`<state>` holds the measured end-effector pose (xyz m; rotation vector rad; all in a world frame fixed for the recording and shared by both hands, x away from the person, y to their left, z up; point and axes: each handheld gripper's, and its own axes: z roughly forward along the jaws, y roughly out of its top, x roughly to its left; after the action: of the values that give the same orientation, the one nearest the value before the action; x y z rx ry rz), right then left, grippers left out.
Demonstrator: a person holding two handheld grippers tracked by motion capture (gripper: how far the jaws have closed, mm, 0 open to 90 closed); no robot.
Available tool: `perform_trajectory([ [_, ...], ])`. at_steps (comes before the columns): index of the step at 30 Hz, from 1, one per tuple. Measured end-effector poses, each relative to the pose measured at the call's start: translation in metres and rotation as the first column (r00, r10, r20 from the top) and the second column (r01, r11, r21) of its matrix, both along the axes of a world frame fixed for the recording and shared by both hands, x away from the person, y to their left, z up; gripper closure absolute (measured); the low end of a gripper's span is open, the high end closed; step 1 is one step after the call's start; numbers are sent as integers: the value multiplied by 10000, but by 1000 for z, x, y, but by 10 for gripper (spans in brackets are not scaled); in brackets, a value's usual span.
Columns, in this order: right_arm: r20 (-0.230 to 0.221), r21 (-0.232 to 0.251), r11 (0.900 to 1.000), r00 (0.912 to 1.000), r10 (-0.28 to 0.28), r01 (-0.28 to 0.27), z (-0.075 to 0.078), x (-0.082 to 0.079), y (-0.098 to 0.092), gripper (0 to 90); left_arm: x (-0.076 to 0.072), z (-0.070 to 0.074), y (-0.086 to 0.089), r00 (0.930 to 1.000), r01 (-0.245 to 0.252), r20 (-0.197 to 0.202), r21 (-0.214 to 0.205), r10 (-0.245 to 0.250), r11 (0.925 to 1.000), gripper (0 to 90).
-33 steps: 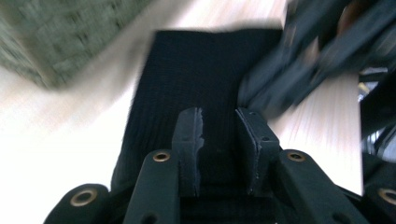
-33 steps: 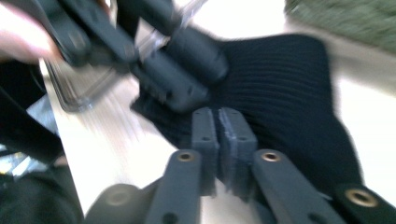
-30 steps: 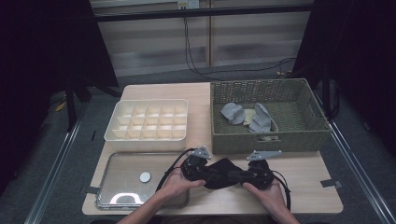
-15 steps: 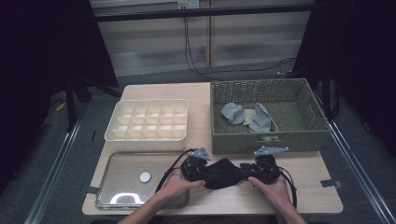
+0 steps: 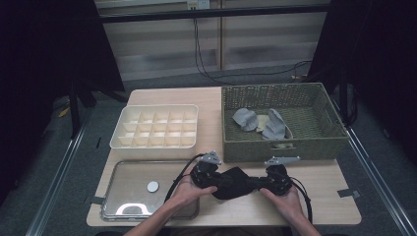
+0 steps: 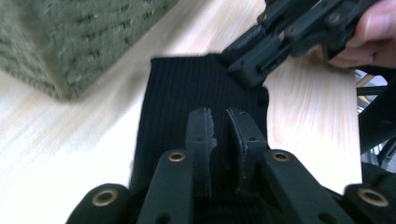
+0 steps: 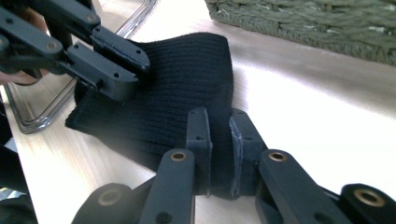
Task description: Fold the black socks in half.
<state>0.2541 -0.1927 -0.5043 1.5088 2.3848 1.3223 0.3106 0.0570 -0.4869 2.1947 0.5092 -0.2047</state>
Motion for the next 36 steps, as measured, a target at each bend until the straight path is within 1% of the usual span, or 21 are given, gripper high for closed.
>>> perform_trajectory([
  [3,125,-108,9998,9998,154,-153,1,0,3,814,2,-5,-3,10000,-35,-34,101,36,9999,765],
  [4,125,-108,9998,9998,154,-153,1,0,3,814,2,-8,-4,9999,-99,38,318,98,9994,765],
  [6,179,-142,9997,9997,186,-184,2,0,4,815,3,-11,-3,10000,51,-70,239,-49,9997,764],
  [8,262,-118,9997,9994,219,-216,4,-1,4,816,3,-13,-4,9999,-2,-121,132,4,9999,764],
  [10,375,-10,9998,9991,207,-207,6,-2,3,817,3,-13,-4,9999,-48,-143,184,51,9998,763],
  [11,437,46,9998,9988,216,-219,8,-2,4,817,1,-12,-5,9999,-119,31,321,118,9994,763],
  [12,489,95,9998,9986,187,-192,10,-3,4,817,1,-13,-6,10000,15,37,239,-16,9997,763],
  [13,553,195,9996,9983,185,-196,12,-4,5,817,1,-13,-6,10000,-22,70,226,20,9997,763],
  [14,654,240,9994,9976,237,-253,13,-4,5,817,1,-12,-6,9999,-39,136,431,33,9991,763],
  [19,957,635,9974,9950,292,-354,22,-6,12,818,0,-12,-6,9999,-54,159,357,48,9993,768],
  [21,1054,635,9967,9934,444,-513,24,-6,16,820,0,-13,-6,9998,-118,133,338,114,9994,771],
  [22,1067,619,9964,9930,512,-581,25,-7,18,821,0,-13,-6,9999,-163,30,368,162,9992,771],
  [23,1058,852,9946,9931,508,-600,25,-6,20,823,0,-13,-6,9997,-232,-2,315,232,9992,778],
  [24,1058,852,9946,9931,508,-600,25,-6,20,823,-1,-13,-7,9997,-245,72,302,243,9992,778],
  [25,1010,921,9938,9935,527,-621,25,-5,21,824,-2,-12,-8,9996,-246,169,411,240,9989,778],
  [28,1016,935,9931,9929,613,-709,25,-5,23,825,-1,-12,-8,9998,-143,160,347,138,9993,777],
  [30,1012,1002,9927,9933,564,-665,25,-5,21,826,0,-8,-6,9999,-41,135,358,36,9994,763],
  [31,1049,1035,9926,9931,531,-640,25,-5,19,827,0,-5,-5,10000,-18,89,299,15,9996,745],
  [32,1061,1027,9931,9933,463,-572,25,-5,16,827,0,-2,-3,9999,-28,171,267,23,9996,741],
  [34,1049,1043,9936,9940,317,-427,25,-6,11,827,0,2,1,9997,-126,198,12,125,9999,741],
  [36,1059,1011,9944,9942,209,-316,24,-6,6,827,-1,6,5,9994,-138,316,46,137,9999,737],
])
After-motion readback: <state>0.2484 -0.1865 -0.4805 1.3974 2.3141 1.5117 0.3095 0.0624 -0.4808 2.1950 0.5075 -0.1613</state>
